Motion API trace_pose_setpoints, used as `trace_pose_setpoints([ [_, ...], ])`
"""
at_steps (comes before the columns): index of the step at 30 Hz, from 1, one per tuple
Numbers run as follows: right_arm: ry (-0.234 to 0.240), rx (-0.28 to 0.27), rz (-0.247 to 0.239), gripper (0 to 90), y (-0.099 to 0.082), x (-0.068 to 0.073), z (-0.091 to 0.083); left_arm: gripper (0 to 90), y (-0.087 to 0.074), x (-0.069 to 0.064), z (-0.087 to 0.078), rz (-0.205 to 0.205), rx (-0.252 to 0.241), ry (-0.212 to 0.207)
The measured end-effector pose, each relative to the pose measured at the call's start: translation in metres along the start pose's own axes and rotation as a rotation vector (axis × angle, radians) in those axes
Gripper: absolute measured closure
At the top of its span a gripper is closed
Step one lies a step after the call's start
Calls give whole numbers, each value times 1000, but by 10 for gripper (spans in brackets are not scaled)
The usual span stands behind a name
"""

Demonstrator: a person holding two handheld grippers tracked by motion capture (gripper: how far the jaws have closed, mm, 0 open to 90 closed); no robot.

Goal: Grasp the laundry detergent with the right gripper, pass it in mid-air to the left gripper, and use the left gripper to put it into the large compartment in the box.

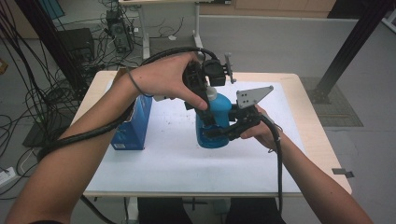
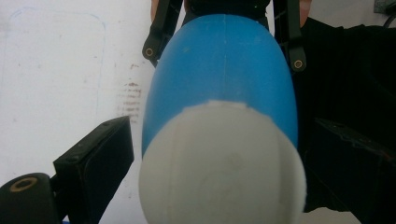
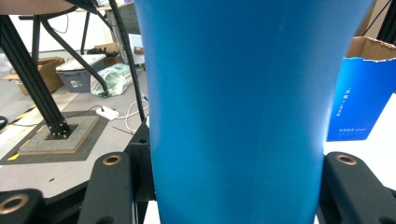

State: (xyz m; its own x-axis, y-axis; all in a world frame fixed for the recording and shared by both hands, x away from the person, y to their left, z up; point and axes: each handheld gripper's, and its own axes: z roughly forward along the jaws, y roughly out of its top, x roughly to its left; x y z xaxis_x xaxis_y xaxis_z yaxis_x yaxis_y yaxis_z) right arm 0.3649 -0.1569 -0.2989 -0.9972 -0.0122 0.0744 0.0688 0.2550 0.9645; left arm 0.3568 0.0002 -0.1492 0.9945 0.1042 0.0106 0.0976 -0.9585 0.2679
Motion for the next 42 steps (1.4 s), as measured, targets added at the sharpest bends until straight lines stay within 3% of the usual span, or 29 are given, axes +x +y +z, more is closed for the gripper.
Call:
trace_pose_setpoints([
  [42, 2, 9, 3, 439, -3, -1, 3, 82, -3, 0, -1, -1, 13, 9],
])
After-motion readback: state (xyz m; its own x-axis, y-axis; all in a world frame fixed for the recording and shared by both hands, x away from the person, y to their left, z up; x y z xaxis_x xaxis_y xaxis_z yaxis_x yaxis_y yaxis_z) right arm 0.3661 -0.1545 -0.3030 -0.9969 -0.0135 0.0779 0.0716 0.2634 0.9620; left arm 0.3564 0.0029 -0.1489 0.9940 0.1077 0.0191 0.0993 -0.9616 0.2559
